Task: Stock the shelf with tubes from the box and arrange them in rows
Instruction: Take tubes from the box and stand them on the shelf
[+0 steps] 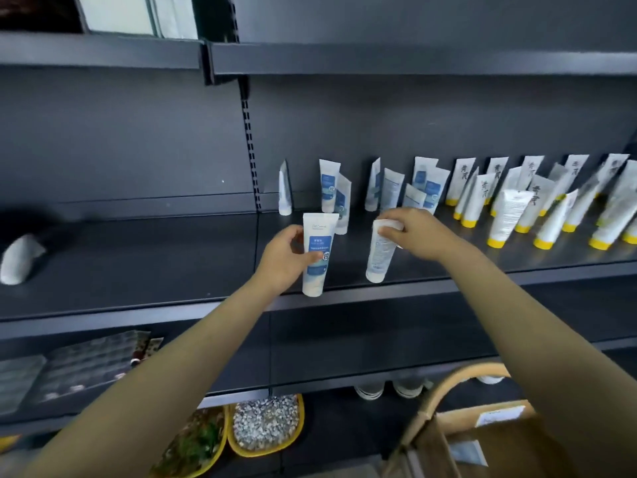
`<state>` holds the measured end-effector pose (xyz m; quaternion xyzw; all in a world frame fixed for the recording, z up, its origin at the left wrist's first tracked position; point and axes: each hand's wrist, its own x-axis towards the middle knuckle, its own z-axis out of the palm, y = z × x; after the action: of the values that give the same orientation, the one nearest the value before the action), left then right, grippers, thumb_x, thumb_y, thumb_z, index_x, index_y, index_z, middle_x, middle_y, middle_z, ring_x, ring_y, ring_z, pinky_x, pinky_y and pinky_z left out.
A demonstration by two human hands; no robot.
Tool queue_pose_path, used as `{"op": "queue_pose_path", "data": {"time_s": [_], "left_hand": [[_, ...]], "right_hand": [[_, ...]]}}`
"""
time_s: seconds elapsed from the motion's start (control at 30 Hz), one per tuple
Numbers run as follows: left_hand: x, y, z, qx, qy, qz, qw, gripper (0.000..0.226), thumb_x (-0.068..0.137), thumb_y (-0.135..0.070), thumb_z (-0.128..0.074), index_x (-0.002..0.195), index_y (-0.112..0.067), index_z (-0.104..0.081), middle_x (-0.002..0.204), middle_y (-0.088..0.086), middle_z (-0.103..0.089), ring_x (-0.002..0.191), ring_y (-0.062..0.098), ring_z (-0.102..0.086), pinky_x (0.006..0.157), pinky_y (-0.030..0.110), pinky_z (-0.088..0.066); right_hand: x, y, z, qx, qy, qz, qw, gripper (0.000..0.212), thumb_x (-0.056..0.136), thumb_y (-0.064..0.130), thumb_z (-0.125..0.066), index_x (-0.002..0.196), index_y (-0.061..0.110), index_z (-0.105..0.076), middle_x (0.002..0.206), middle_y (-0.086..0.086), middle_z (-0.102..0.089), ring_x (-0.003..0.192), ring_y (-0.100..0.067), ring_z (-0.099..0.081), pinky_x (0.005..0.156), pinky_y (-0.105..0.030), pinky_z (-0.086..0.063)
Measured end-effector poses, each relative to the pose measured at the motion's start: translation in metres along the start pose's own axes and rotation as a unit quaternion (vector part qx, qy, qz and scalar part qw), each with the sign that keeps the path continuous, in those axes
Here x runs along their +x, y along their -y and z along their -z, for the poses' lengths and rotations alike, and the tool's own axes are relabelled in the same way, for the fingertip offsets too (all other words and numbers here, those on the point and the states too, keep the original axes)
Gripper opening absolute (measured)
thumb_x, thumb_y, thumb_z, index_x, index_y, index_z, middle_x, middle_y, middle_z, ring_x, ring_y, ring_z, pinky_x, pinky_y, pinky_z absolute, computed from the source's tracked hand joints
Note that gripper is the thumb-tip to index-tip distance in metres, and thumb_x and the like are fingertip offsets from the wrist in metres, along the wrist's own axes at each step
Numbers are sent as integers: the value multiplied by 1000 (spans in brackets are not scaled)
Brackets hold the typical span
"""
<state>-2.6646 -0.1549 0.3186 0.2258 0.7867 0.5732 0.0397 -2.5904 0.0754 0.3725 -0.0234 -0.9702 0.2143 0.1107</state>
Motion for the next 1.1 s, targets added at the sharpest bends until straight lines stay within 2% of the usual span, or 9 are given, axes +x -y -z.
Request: {"op": "queue_pose_path", "data": {"time_s": [0.17,0.3,0.37,0.47,0.63,0.77,0.9,1.1], "left_hand": [[11,19,16,-24,-39,19,999,29,80,-6,-72,103,-18,-56,97,-4,-62,81,3,-56,62,11,-44],[25,31,12,-16,-30,21,999,29,80,-10,-73,101,-22,-57,105,2,-63,89,13,-59,73,20,-47],[33,33,4,-16,-24,20,999,30,80,-11,-73,101,-23,-56,107,2,-62,92,15,-60,76,24,-49],[44,32,-12,-7,-11,15,1000,31,80,-11,-73,104,-22,-56,109,1,-61,93,12,-59,76,22,-48],[69,25,-47,6,7,4,1000,36,81,-11,-72,113,-16,-56,113,2,-60,96,12,-60,76,19,-48],[90,24,-79,9,-4,-7,1000,42,80,-12,-73,118,-15,-55,113,2,-60,96,12,-60,79,21,-48],[108,25,-102,27,-33,-22,999,42,81,-14,-72,118,-17,-53,111,3,-59,94,16,-59,83,26,-50],[128,26,-120,35,-78,-16,996,41,82,-11,-71,118,-14,-52,107,1,-58,80,2,-54,67,6,-43]], "right_hand": [[22,7,-26,-17,-21,-26,999,27,93,25,-55,118,18,-62,118,-5,-64,108,-25,-56,85,-30,-41],[35,-3,-21,-32,6,-39,999,31,85,19,-66,116,16,-61,113,-6,-65,95,-19,-56,81,-29,-43],[38,-11,-15,-29,21,-53,998,37,84,18,-68,120,17,-60,115,-6,-64,98,-19,-57,83,-29,-44],[39,-28,-5,-24,18,-58,998,40,85,18,-68,123,14,-59,119,-5,-63,106,-20,-56,85,-27,-42],[36,-70,21,-38,43,-79,995,30,83,19,-69,112,19,-64,111,-1,-65,95,-14,-54,79,-26,-41],[38,-106,43,-43,46,-112,992,37,82,19,-70,118,18,-62,118,-2,-62,107,-19,-54,85,-26,-39],[49,-143,54,-48,16,-134,990,42,82,16,-70,123,15,-60,124,-6,-60,115,-22,-53,88,-24,-37],[80,-180,57,-85,-15,-139,987,49,84,19,-67,131,12,-54,131,-11,-56,122,-28,-49,95,-30,-38]]}}
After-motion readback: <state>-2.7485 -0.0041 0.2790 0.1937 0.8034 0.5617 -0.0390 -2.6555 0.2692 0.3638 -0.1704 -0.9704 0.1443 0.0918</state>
